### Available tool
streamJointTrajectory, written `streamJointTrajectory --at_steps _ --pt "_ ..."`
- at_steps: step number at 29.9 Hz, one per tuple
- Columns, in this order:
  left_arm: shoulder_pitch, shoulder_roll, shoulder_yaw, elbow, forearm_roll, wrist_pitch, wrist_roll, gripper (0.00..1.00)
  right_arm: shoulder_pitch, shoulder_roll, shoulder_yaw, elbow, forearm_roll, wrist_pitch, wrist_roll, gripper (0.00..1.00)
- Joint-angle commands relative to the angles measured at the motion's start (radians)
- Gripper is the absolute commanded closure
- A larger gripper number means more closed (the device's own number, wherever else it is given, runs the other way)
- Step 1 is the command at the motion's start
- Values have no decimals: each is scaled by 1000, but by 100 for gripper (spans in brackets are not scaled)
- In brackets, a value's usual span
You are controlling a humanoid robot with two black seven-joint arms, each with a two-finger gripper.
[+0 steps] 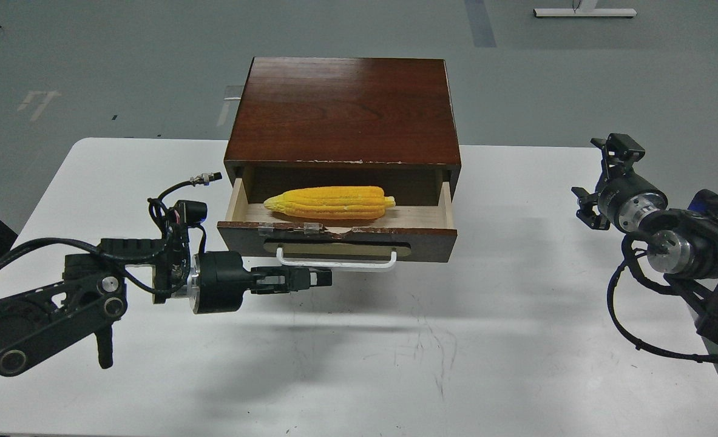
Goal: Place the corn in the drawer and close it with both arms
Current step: 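Push the drawer front with the left gripper into the cabinet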
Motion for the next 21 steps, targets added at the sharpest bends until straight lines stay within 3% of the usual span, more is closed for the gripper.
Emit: streamJointTrajectory --at_steps 1,21 --pt "-30 -7 3 14 0 0 0 100 0 0 0 0 1 0 0 2" --pt "-90 -64 9 115 0 0 0 100 1 -2 0 0 -1 0 0 2"
